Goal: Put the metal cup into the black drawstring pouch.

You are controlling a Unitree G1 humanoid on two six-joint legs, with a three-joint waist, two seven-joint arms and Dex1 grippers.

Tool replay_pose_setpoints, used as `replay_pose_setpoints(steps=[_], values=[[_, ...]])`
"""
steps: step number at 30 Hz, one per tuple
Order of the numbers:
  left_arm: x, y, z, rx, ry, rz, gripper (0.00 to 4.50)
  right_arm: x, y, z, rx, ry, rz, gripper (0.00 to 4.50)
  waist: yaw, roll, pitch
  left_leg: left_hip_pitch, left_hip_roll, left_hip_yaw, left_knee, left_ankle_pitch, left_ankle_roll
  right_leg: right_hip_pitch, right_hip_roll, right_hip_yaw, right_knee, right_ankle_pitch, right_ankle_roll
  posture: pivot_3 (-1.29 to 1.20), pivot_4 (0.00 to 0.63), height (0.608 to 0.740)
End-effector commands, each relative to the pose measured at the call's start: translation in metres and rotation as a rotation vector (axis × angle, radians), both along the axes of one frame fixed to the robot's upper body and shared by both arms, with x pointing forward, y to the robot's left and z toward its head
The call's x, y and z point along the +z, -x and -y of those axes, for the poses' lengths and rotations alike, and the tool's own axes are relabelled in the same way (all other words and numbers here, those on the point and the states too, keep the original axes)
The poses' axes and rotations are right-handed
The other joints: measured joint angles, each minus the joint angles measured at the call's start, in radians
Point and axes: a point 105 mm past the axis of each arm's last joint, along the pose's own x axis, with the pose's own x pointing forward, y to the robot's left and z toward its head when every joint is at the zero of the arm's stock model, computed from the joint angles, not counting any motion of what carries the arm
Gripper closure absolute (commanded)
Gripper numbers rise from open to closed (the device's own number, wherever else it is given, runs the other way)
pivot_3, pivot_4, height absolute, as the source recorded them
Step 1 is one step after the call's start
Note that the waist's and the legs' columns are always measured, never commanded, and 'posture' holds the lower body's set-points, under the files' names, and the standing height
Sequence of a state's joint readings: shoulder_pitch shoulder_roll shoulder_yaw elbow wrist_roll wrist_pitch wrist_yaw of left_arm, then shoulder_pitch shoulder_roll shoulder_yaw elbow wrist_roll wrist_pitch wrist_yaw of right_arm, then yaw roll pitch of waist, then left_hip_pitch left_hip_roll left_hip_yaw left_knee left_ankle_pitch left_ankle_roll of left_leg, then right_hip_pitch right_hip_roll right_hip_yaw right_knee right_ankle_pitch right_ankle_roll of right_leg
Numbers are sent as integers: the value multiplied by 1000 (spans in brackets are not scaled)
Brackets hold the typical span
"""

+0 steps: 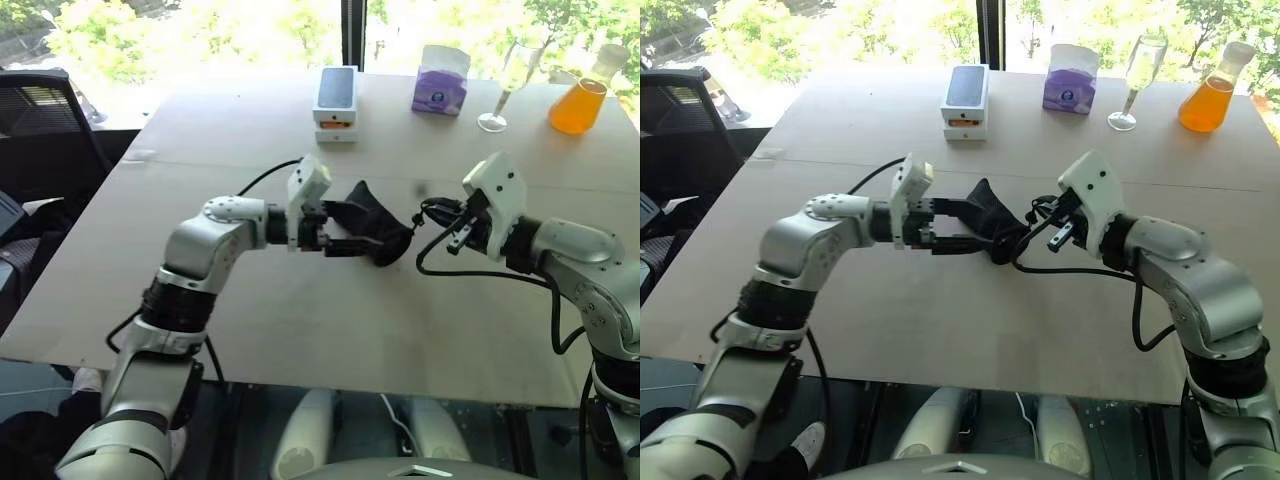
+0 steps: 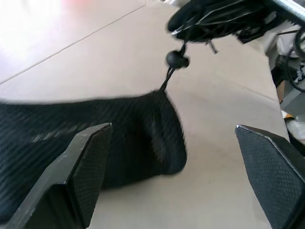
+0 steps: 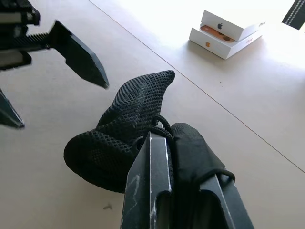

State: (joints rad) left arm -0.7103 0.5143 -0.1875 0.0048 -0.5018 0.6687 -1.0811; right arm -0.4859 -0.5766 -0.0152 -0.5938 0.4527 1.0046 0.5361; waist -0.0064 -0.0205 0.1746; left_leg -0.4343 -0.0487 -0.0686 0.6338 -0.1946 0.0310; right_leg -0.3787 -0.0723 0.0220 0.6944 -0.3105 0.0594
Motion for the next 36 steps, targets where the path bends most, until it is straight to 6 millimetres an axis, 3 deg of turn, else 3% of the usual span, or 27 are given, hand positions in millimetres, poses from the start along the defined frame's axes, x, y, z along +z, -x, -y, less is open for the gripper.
replay_pose_setpoints(steps=[1,10,11,14,21,25,29,33,36], values=[[9,-11,20,26,-13,131,209,16,6,-3,17,15,67,4500,-1,0,0,0,0,0,0,0,0,0,0,-1,0,0,0,0,150,740],[9,-19,45,-22,8,170,209,19,7,-8,34,31,79,4500,-9,0,0,1,0,0,0,0,1,0,3,-3,1,0,0,0,150,740],[11,-20,47,-24,16,170,408,19,7,-9,35,31,81,4500,-8,0,0,1,0,0,0,0,1,0,2,-3,1,0,0,0,150,740],[15,-22,52,-34,38,164,1079,20,6,-10,37,33,84,4500,-8,0,0,0,-1,0,0,0,1,0,2,-3,1,0,0,0,150,740],[14,-16,58,-81,44,160,4199,18,7,-10,30,40,81,4500,-9,0,0,0,0,0,0,0,1,0,3,-3,1,0,0,0,150,740],[9,-15,58,-90,33,149,4304,18,4,-3,-13,29,82,4500,-9,0,0,0,0,0,0,0,1,0,3,-3,1,0,0,0,150,740],[4,-16,57,-82,17,133,4304,29,-7,12,-123,-42,115,4500,-9,0,0,0,0,0,0,0,1,0,3,-3,1,0,0,0,150,740],[-6,-18,53,-63,-15,86,4304,44,-24,39,-287,-153,151,4500,-8,0,0,1,-1,0,1,0,1,0,3,-3,1,0,0,0,150,740],[-25,-18,44,-28,-55,6,4304,48,-38,70,-452,-237,160,4500,-10,0,0,1,-1,0,0,1,0,0,3,-3,2,0,0,0,150,740]])
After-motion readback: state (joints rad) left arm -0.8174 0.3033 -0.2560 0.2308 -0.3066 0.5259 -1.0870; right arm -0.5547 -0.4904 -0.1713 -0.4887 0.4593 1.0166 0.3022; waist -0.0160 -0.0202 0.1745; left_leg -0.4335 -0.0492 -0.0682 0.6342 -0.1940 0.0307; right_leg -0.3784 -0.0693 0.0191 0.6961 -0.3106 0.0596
